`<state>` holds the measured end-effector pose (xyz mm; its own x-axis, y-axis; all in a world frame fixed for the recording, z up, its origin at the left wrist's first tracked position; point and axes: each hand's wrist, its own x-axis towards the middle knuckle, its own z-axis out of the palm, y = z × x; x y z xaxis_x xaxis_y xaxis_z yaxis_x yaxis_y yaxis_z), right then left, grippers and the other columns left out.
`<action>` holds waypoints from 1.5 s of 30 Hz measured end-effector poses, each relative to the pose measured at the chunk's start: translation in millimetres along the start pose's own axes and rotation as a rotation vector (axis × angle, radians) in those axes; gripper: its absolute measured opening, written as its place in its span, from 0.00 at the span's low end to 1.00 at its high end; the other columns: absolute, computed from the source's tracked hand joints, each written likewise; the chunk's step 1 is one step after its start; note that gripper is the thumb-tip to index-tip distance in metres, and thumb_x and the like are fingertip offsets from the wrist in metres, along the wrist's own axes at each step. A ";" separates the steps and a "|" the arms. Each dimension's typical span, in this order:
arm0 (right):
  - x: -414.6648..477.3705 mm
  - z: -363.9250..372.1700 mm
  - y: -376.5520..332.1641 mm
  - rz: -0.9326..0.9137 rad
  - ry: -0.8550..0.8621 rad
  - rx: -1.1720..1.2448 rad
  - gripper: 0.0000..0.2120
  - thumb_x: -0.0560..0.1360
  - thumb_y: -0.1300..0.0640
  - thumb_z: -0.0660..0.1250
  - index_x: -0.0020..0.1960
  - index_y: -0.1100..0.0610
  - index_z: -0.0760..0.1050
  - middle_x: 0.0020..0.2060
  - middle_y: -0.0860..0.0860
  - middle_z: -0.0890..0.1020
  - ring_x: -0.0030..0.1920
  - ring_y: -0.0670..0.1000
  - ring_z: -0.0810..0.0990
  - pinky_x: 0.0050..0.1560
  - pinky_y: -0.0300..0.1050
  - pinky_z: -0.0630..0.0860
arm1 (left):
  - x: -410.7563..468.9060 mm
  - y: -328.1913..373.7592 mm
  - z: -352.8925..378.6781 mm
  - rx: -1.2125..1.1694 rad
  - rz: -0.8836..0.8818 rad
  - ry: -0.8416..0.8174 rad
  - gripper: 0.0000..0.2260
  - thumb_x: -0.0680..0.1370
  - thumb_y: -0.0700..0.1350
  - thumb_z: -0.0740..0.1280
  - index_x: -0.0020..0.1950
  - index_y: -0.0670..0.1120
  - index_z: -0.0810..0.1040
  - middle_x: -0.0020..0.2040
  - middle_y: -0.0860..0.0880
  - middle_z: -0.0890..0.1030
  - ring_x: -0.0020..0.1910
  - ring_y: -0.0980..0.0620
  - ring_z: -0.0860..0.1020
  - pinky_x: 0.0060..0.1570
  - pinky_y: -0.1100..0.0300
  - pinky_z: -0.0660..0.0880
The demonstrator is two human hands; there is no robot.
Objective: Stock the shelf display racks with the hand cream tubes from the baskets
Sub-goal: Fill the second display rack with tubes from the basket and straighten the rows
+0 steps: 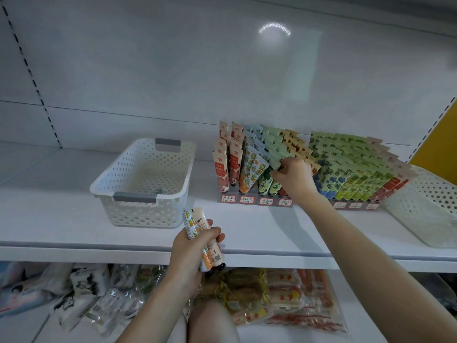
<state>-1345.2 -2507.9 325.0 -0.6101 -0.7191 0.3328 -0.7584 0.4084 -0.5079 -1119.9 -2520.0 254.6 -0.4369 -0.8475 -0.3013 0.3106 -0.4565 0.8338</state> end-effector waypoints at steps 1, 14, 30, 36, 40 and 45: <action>-1.4 -1.8 -1.4 0.000 0.000 0.018 0.07 0.74 0.63 0.66 0.47 0.68 0.76 0.37 0.62 0.79 0.36 0.57 0.76 0.34 0.43 0.72 | -0.9 1.2 0.0 0.003 0.005 -0.012 0.07 0.74 0.33 0.67 0.48 0.43 0.75 0.31 0.48 0.81 0.32 0.54 0.81 0.32 0.61 0.78; -92.4 -9.7 -33.0 -0.078 -0.334 0.573 0.04 0.75 0.57 0.64 0.44 0.54 0.77 0.38 0.50 0.83 0.38 0.43 0.83 0.44 0.39 0.81 | -8.8 38.8 12.0 -0.067 0.141 -0.104 0.01 0.75 0.39 0.67 0.45 0.43 0.76 0.39 0.45 0.83 0.39 0.53 0.82 0.41 0.58 0.79; -147.6 27.4 -48.7 -0.071 -0.134 0.631 0.13 0.69 0.60 0.74 0.45 0.46 0.73 0.42 0.44 0.80 0.41 0.41 0.77 0.40 0.34 0.75 | -18.6 54.0 12.0 0.062 0.331 0.023 0.07 0.71 0.39 0.72 0.46 0.46 0.77 0.41 0.48 0.81 0.45 0.50 0.81 0.48 0.58 0.77; -151.8 37.5 -45.7 -0.093 -0.113 0.457 0.18 0.69 0.57 0.73 0.49 0.43 0.68 0.44 0.42 0.73 0.42 0.38 0.73 0.41 0.29 0.70 | -18.7 51.3 14.7 0.104 0.304 0.029 0.07 0.74 0.32 0.65 0.44 0.43 0.78 0.38 0.46 0.83 0.39 0.49 0.82 0.44 0.57 0.81; -153.5 38.2 -44.9 -0.132 -0.219 0.404 0.15 0.69 0.55 0.72 0.50 0.45 0.69 0.43 0.40 0.73 0.41 0.40 0.73 0.39 0.29 0.68 | -19.3 49.2 16.1 0.145 0.302 0.008 0.08 0.74 0.30 0.62 0.43 0.42 0.77 0.36 0.45 0.81 0.35 0.51 0.80 0.35 0.60 0.80; -147.9 27.4 -40.7 -0.140 -0.312 0.541 0.05 0.74 0.51 0.67 0.41 0.43 0.76 0.40 0.44 0.80 0.41 0.44 0.78 0.42 0.39 0.75 | -18.9 47.8 12.0 0.178 0.288 -0.033 0.08 0.74 0.32 0.65 0.42 0.44 0.78 0.32 0.50 0.82 0.33 0.56 0.81 0.31 0.63 0.78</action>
<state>-1217.8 -2433.6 274.6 -0.3567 -0.9081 0.2195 -0.5530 0.0159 -0.8330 -1107.0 -2522.6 305.7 -0.3809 -0.9242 -0.0283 0.2746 -0.1423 0.9510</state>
